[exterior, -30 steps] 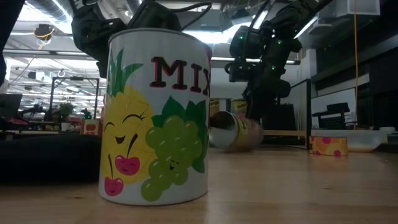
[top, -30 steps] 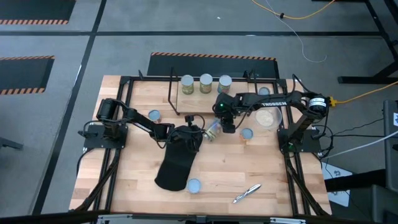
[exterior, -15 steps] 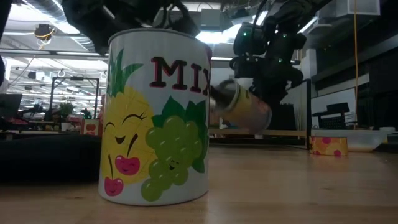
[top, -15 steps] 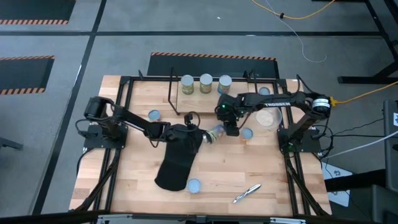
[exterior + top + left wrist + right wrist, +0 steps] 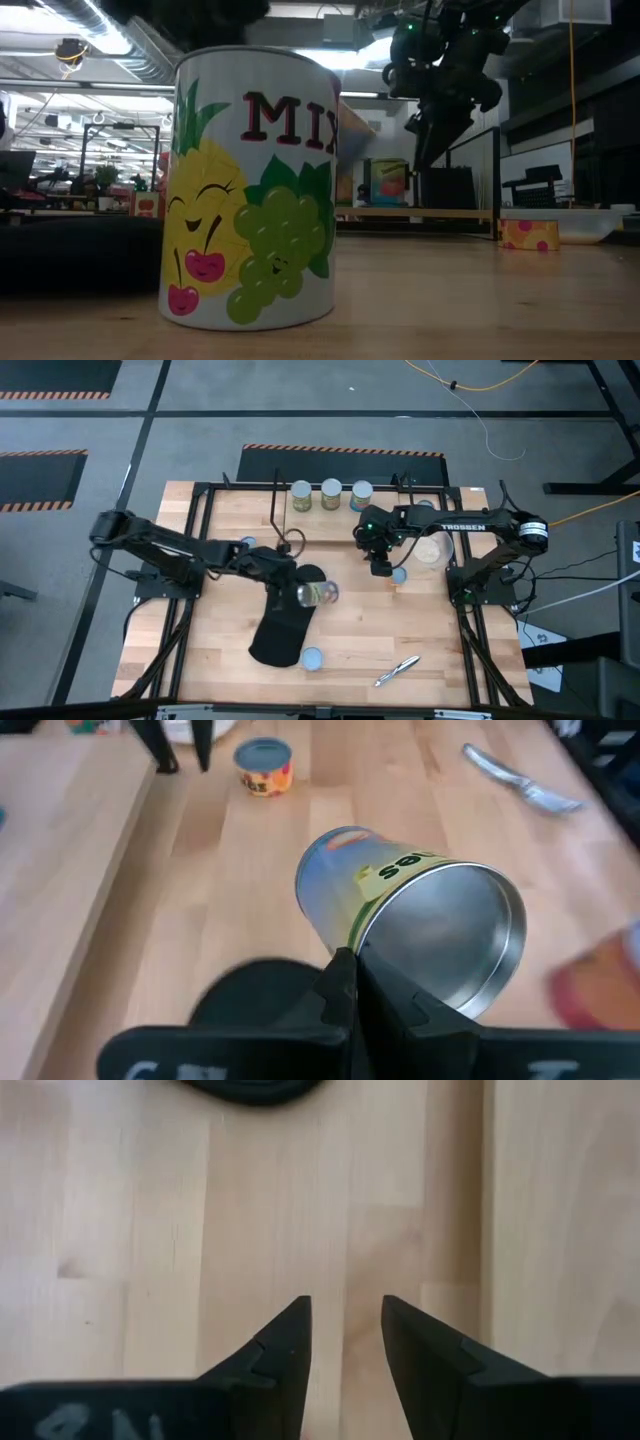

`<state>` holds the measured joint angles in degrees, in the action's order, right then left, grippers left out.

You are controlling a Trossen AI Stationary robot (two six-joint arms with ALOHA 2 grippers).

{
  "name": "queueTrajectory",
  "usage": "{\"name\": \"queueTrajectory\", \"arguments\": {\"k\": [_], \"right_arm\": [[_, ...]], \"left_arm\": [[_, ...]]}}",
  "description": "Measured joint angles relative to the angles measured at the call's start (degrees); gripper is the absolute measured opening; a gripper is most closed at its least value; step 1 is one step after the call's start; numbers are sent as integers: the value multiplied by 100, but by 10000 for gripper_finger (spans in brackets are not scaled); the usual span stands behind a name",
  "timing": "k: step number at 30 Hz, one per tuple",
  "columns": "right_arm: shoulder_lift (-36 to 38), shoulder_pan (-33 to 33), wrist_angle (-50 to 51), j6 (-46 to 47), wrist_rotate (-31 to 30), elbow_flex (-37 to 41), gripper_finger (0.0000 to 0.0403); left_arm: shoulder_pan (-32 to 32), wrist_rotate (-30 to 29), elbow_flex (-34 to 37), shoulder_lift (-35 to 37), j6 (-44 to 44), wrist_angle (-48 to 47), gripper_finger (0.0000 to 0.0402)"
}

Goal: Pick and place cans onto a shelf
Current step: Put the canned peaches on the shelf

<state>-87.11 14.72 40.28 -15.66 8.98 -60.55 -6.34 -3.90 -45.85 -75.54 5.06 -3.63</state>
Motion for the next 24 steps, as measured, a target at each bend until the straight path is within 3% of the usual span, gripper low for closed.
{"name": "queueTrajectory", "arguments": {"k": [7, 15, 24], "right_arm": [[0, 0, -13, 4, 15, 0, 129], [2, 2, -337, 4, 28, 0, 129], [2, 4, -807, 4, 30, 0, 129]], "left_arm": [[208, 820, -4, 1100, 1463, -1911, 0], [270, 1535, 1, 1378, 2856, -3534, 0], [270, 994, 2, 1186, 3058, -3135, 0]]}}
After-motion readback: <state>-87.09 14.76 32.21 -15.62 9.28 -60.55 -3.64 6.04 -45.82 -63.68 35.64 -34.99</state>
